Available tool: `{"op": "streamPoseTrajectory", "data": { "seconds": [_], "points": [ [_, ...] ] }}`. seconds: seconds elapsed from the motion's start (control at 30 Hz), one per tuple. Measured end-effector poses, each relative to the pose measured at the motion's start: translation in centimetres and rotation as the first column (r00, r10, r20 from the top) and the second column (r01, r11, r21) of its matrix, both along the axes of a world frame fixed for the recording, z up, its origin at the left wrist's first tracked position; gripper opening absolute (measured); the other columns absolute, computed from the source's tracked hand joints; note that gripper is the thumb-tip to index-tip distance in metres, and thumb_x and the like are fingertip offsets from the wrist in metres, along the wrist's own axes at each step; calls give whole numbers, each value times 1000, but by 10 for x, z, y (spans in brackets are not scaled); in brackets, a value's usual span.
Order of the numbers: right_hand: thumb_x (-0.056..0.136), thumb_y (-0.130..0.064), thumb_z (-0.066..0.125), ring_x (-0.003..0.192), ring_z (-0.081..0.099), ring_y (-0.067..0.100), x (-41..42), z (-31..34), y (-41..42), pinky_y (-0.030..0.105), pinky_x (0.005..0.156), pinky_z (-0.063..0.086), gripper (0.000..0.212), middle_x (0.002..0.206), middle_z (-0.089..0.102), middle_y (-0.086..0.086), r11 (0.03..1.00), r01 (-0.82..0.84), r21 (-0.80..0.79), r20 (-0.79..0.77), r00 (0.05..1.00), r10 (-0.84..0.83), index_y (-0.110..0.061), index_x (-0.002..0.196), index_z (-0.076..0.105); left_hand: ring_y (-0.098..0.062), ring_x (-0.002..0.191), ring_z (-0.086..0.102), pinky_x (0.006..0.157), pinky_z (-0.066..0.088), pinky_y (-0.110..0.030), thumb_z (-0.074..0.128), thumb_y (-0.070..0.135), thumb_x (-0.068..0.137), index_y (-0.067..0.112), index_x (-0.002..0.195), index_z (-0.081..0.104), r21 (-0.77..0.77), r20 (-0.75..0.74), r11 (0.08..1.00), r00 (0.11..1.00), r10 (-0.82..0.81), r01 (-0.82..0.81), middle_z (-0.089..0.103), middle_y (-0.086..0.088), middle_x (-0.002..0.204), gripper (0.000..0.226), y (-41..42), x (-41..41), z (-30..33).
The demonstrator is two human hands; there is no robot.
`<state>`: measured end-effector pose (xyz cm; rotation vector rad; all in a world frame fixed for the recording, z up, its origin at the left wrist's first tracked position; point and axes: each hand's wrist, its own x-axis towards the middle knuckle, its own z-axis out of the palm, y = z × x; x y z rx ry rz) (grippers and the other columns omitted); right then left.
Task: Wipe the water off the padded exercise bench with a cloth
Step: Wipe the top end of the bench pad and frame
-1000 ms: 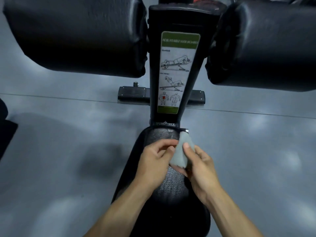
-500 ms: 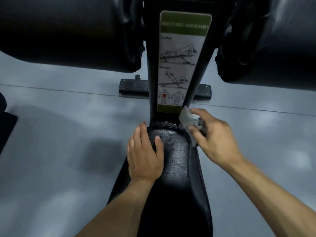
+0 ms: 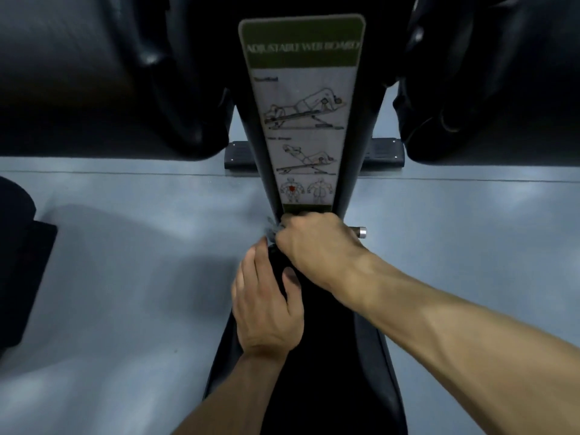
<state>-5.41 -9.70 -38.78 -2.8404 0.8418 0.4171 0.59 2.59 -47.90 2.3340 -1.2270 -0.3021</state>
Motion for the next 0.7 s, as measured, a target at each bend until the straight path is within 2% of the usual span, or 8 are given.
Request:
{"op": "streamPoseTrajectory", "data": {
  "seconds": [0.17, 0.27, 0.37, 0.43, 0.47, 0.53, 0.6, 0.7],
  "points": [
    [103, -13, 44, 120, 60, 34, -47, -5, -12, 31, 83, 45, 30, 129, 61, 13, 975, 212, 57, -229, 954, -194, -12, 127, 61, -32, 131, 50, 110, 41, -49, 31, 40, 101, 9, 152, 40, 3, -3, 1000, 1000, -10, 11, 51, -11, 146, 61, 0, 0, 0],
    [97, -4, 45, 99, 58, 34, -106, -6, -9, 30, 72, 39, 28, 124, 57, 10, 865, 488, 118, -348, 836, -424, -11, 122, 56, -33, 128, 51, 107, 43, -51, 32, 38, 101, 8, 152, 39, -12, 2, 1000, 1000, -16, 16, 51, -12, 143, 60, 0, 0, 1],
    [83, 2, 55, 73, 44, 31, -128, -6, 4, 29, 60, 35, 30, 114, 56, 3, 899, 439, 0, -202, 880, -430, -17, 106, 53, -33, 128, 51, 107, 42, -51, 31, 39, 101, 7, 151, 40, -9, 13, 1000, 1000, -12, 12, 52, -13, 143, 60, -1, -2, -1],
    [68, 1, 66, 67, 57, 31, -110, -8, 7, 27, 51, 37, 41, 103, 64, 1, 915, 400, 51, 61, 913, -402, -17, 105, 67, -33, 129, 50, 108, 42, -50, 30, 40, 102, 8, 152, 40, -11, 7, 1000, 1000, -1, 1, 51, -13, 143, 60, 0, 0, -2],
    [68, -2, 65, 73, 64, 29, -97, -13, 7, 27, 51, 45, 44, 106, 67, 0, 949, 314, 30, 189, 931, -313, -18, 108, 71, -33, 131, 49, 109, 41, -49, 30, 41, 102, 9, 152, 39, -11, 7, 1000, 1000, -1, 1, 51, -13, 144, 61, 0, 0, -2],
    [86, -18, 49, 100, 65, 28, -69, -19, 4, 32, 72, 57, 39, 120, 65, 0, 969, 217, 114, 265, 934, -241, -22, 119, 68, -32, 133, 47, 111, 39, -48, 29, 41, 102, 9, 153, 39, -5, 9, 1000, 1000, 5, -5, 50, -12, 146, 61, 0, 0, -5],
    [96, -33, 37, 105, 62, 26, -55, -33, 2, 24, 77, 51, 38, 112, 65, 1, 958, 204, 200, 340, 903, -263, -21, 115, 67, -31, 134, 47, 112, 38, -47, 28, 42, 102, 10, 154, 38, -5, 16, 1000, 1000, 3, -3, 49, -12, 147, 62, 1, 0, -6],
    [102, -20, 41, 115, 57, 30, -57, -34, 1, 33, 84, 51, 33, 123, 59, 5, 893, 329, 307, 254, 876, -410, -18, 128, 62, -29, 136, 44, 114, 36, -46, 26, 43, 102, 10, 154, 37, 1, 13, 1000, 1000, 2, -2, 47, -12, 150, 63, 1, -1, -5]
  ]
}}
